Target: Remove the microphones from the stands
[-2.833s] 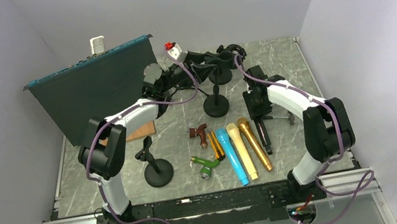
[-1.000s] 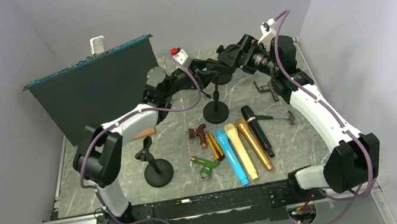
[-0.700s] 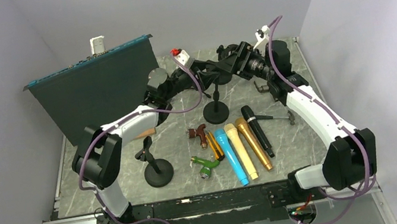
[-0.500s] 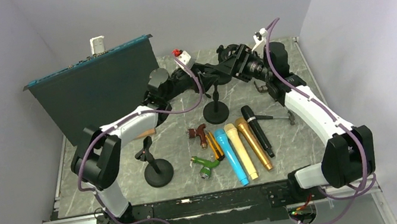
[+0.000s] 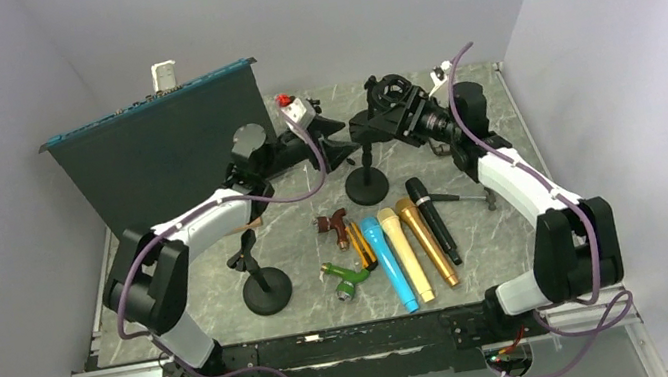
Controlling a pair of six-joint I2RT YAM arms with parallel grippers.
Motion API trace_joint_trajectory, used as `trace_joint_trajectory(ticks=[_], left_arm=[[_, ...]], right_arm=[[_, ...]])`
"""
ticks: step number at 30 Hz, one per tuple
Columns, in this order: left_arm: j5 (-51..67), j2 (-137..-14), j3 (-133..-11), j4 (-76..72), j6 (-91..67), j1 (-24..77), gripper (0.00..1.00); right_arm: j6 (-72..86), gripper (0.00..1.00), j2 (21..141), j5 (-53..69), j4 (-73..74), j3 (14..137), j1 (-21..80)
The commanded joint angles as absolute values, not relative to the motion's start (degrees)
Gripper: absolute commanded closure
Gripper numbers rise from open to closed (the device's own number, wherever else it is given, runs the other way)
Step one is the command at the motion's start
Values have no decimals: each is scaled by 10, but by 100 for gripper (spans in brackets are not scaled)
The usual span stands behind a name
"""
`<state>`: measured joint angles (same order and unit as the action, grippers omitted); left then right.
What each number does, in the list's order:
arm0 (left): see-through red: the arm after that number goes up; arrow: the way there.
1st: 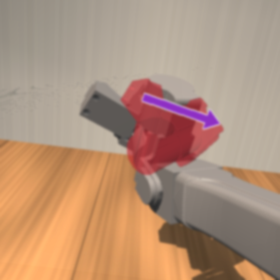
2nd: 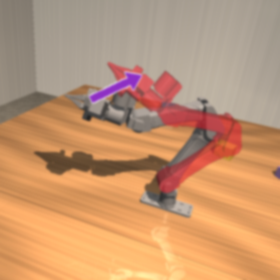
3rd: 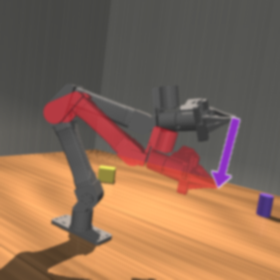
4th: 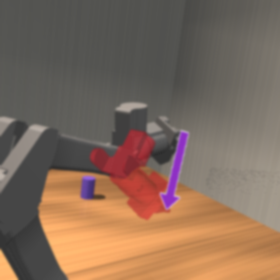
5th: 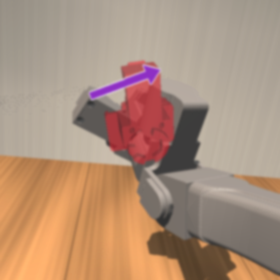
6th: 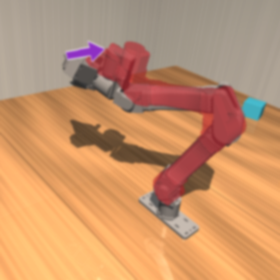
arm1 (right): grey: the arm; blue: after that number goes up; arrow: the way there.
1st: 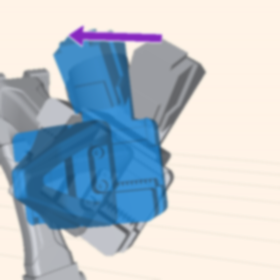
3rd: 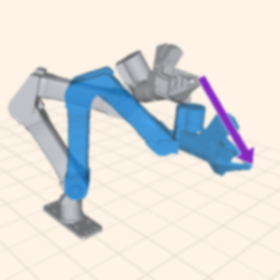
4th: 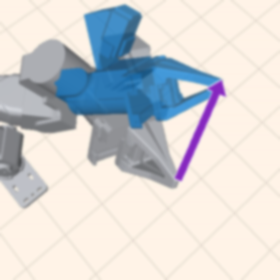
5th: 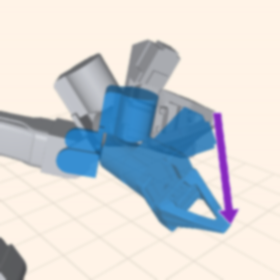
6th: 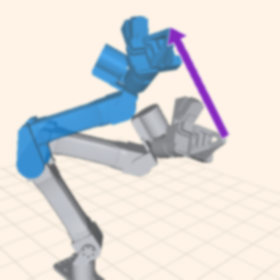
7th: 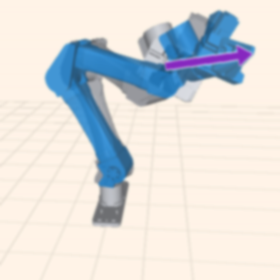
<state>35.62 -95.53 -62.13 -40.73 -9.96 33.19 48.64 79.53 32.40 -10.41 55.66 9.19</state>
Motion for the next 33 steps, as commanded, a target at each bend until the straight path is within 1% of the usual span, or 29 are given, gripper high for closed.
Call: trace_joint_trajectory(ticks=[1, 4, 8, 11, 14, 16, 18, 21, 24, 27, 29, 33], left_arm=[[497, -929, -600, -538, -138, 301, 34], [541, -930, -602, -563, -155, 283, 36], [550, -901, -599, -508, -103, 282, 37], [545, -865, -592, -448, -59, 283, 36], [509, -818, -584, -336, 26, 292, 39], [450, -790, -593, -235, 89, 302, 45], [361, -774, -624, -121, 119, 313, 48], [277, -758, -662, -9, 111, 314, 55], [203, -723, -666, 40, 97, 314, 47], [94, -680, -659, 51, 74, 314, 43], [23, -661, -666, 72, 62, 315, 41], [-72, -637, -671, 107, 55, 315, 38]], right_arm=[[453, 100, 821, 334, -96, 543, 69], [436, 100, 830, 356, -92, 553, 66], [425, 100, 837, 376, -96, 556, 67], [406, 100, 839, 377, -81, 563, 67], [379, 100, 839, 372, -57, 572, 67], [364, 100, 838, 372, -46, 575, 67], [351, 99, 839, 369, -34, 576, 68], [332, 97, 841, 362, -13, 579, 68], [309, 93, 839, 347, 5, 581, 70], [292, 81, 839, 343, 27, 582, 70], [284, 75, 839, 339, 36, 582, 70], [274, 70, 844, 332, 52, 585, 70]])
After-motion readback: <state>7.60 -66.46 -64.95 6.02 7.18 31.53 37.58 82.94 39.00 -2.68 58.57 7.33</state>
